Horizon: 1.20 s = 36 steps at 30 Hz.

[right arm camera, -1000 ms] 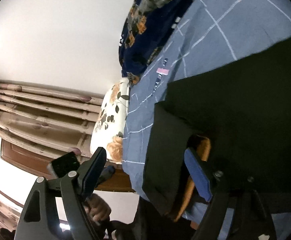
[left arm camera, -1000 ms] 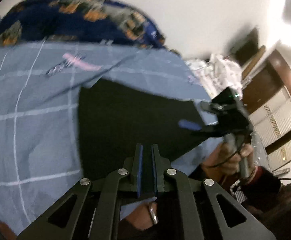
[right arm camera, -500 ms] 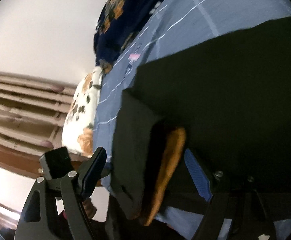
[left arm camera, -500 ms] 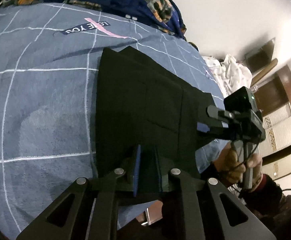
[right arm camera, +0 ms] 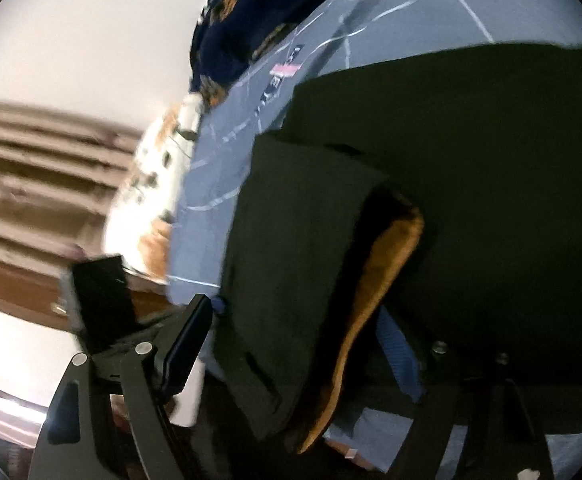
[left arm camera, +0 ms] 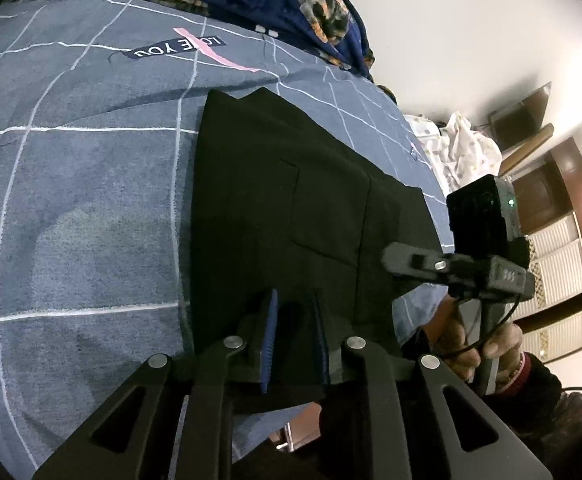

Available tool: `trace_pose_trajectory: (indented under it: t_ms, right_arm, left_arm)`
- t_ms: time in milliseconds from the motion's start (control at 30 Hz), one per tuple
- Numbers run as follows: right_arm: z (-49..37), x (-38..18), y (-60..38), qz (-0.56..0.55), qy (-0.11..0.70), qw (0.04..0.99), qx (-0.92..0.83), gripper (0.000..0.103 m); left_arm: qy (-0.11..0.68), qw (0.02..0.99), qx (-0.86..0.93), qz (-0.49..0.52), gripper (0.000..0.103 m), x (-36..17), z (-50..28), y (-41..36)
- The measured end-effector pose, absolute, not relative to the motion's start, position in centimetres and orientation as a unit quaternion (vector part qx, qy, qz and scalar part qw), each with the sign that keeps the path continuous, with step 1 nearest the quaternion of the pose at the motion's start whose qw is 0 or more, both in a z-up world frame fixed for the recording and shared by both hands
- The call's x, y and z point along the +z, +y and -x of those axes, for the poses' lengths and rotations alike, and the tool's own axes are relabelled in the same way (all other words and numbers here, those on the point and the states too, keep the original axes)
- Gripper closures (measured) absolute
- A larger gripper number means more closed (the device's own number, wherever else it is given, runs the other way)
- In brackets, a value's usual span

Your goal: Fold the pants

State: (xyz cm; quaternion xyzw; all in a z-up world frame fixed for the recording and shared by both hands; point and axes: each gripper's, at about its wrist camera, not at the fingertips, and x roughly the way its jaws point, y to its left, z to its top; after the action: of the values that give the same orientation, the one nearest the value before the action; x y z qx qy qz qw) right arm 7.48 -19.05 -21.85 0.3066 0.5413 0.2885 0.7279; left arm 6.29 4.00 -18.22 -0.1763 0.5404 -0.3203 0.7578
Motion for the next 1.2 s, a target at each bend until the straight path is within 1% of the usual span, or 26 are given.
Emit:
trace_pose_trajectory:
  t_ms: [33, 100, 200, 233, 300, 333, 367, 400, 433, 467, 567, 700, 933, 1200]
  right_arm:
    - [-7.5, -21.6, -18.3, -0.287, 0.542, 0.738, 0.283, 0.046]
    - [-7.8, -21.7, -17.8, -0.266, 0.55, 0.746, 0.266, 0.075]
    - [-7.9, -21.9, -19.5, -0.317, 0.542, 0.732, 0.265, 0.087]
    - [-7.9, -21.6, -20.1, -0.334, 0.535, 0.728, 0.268, 0.089]
    - [-7.9, -20.7, -21.2, -0.365, 0.519, 0.72, 0.28, 0.092]
    - [-7.9, -19.9, -21.7, -0.373, 0.509, 0.721, 0.285, 0.093]
    - [-7.8, -19.0, -22.4, -0.375, 0.499, 0.726, 0.289, 0.093]
    - [-7.8, -18.1, -23.0, -0.375, 0.489, 0.732, 0.291, 0.094]
    - [-7.8, -17.3, -23.8, -0.374, 0.48, 0.739, 0.291, 0.094]
    - [-7.9, -16.7, -24.1, -0.374, 0.475, 0.742, 0.29, 0.094]
    - [-8.0, -15.4, -27.4, -0.371, 0.457, 0.762, 0.27, 0.095]
    - [-7.8, -15.7, -31.8, -0.389, 0.445, 0.771, 0.235, 0.095]
    - [-6.6, -17.8, -40.7, -0.443, 0.419, 0.777, 0.157, 0.095]
    - [-5.2, -21.1, -46.2, -0.49, 0.406, 0.763, 0.11, 0.095]
  left_arm:
    - [0.539, 0.761, -0.316, 0.172, 0.081, -18.1, -6.3, 4.0]
    - [0.538, 0.765, -0.314, 0.166, 0.08, -17.7, -6.2, 4.0]
    - [0.527, 0.775, -0.31, 0.159, 0.08, -16.5, -6.1, 4.0]
    - [0.52, 0.78, -0.31, 0.155, 0.08, -15.9, -6.0, 4.0]
    - [0.504, 0.791, -0.313, 0.149, 0.079, -14.5, -5.8, 3.9]
    - [0.493, 0.798, -0.316, 0.145, 0.074, -13.6, -5.7, 3.8]
    - [0.488, 0.801, -0.316, 0.143, 0.066, -13.3, -5.6, 3.6]
    - [0.482, 0.805, -0.317, 0.139, 0.06, -12.8, -5.6, 3.4]
    - [0.477, 0.808, -0.318, 0.136, 0.049, -12.4, -5.5, 3.2]
    - [0.474, 0.809, -0.32, 0.135, 0.047, -12.2, -5.5, 3.0]
    - [0.474, 0.808, -0.327, 0.124, 0.047, -12.4, -5.8, 1.9]
    - [0.494, 0.795, -0.329, 0.123, 0.047, -13.7, -6.3, 0.3]
    - [0.512, 0.783, -0.333, 0.114, 0.047, -14.8, -7.1, -2.5]
    - [0.526, 0.771, -0.341, 0.116, 0.047, -15.6, -8.1, -4.9]
